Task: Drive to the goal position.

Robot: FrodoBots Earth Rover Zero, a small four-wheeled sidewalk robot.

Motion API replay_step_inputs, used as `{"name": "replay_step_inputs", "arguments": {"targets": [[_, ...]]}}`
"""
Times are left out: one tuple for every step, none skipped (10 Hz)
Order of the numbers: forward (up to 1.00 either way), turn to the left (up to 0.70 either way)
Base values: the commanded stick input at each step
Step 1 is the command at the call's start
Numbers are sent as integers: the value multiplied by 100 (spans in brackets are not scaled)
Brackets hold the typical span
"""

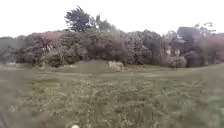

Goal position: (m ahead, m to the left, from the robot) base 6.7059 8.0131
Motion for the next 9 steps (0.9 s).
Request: {"name": "replay_step_inputs", "arguments": {"targets": [[70,1],[70,1],[70,1],[70,1],[70,2],[70,2],[70,2],[70,3],[70,3]]}}
